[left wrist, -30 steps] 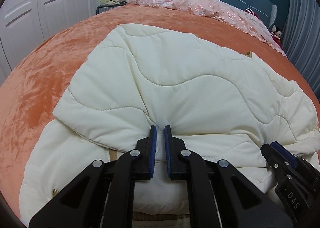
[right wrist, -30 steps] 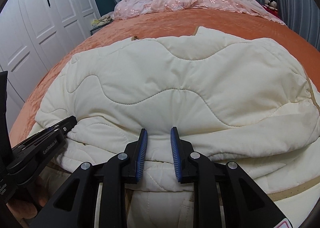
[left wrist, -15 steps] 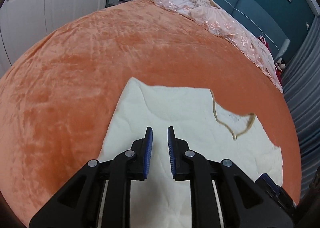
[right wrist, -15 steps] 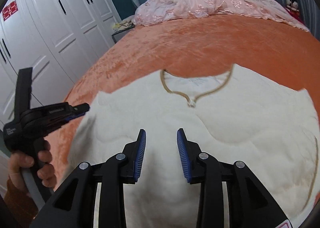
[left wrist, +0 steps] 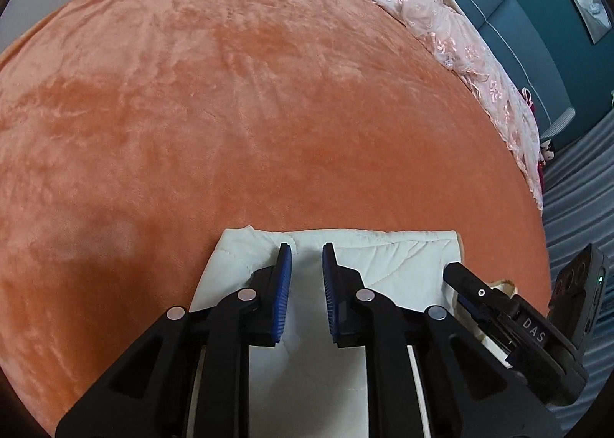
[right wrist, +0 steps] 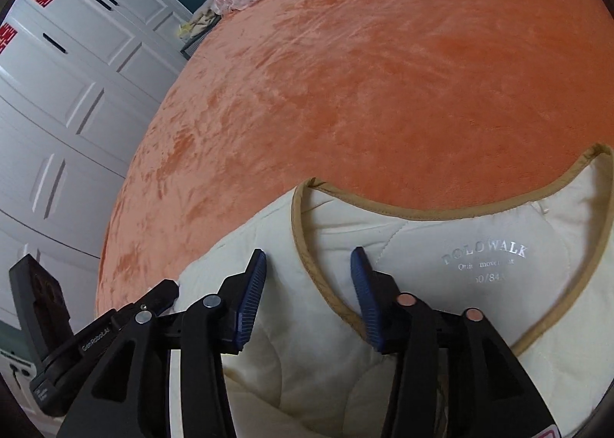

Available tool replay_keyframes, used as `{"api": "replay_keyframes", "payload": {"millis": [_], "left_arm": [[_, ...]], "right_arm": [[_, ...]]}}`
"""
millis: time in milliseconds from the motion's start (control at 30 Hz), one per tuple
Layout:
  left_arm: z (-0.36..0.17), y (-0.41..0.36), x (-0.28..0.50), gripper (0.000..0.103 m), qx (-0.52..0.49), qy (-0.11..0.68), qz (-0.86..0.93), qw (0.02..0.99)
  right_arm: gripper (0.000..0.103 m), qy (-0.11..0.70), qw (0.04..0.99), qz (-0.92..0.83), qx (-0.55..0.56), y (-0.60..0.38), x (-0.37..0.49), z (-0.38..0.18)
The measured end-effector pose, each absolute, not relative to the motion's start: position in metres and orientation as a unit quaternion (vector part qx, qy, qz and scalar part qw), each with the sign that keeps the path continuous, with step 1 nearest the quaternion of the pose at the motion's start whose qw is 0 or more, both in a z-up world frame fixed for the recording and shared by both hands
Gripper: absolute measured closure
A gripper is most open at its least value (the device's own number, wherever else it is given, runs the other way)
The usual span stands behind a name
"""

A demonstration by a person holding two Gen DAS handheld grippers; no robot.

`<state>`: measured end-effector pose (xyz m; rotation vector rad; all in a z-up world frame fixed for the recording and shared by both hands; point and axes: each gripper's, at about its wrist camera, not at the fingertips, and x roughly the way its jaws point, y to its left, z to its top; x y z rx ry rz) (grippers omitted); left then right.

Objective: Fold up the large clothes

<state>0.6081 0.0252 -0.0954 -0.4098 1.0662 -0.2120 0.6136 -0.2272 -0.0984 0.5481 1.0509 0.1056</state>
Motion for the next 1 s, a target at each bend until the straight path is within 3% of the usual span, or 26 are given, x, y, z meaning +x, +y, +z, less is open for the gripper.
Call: {"api": "replay_keyframes", "payload": {"millis": [33, 67, 200, 700, 867, 1000], "left_arm": [[-0.096, 0.023, 0.607, 0.089, -0.180, 0.498, -0.098, 0.842], [-0.099, 0.020, 0.604, 0.091, -0.167, 0.491, -0.095, 0.850], [-0.105, 0.015, 0.599, 0.093, -0.142, 0.469, -0.086, 0.868], [-0.112, -0.004, 0.588, 0.094, -0.071, 0.418, -0.061, 0.903], [-0.114, -0.010, 0.586, 0.094, -0.051, 0.407, -0.049, 0.911], [-0.110, -0.010, 0.589, 0.094, -0.050, 0.415, -0.048, 0.907]], "right_arm": [[0.100, 0.490, 0.833, 0.061, 0.251, -0.224, 0.613, -0.100], [0.101, 0.482, 0.840, 0.063, 0.242, -0.223, 0.610, -0.099], [0.101, 0.449, 0.865, 0.045, 0.218, -0.223, 0.602, -0.095], [0.102, 0.450, 0.887, -0.003, 0.105, -0.196, 0.603, -0.114], [0.103, 0.423, 0.897, -0.003, 0.128, -0.201, 0.598, -0.111], [0.096, 0.329, 0.920, -0.066, 0.201, -0.243, 0.560, -0.068]]}}
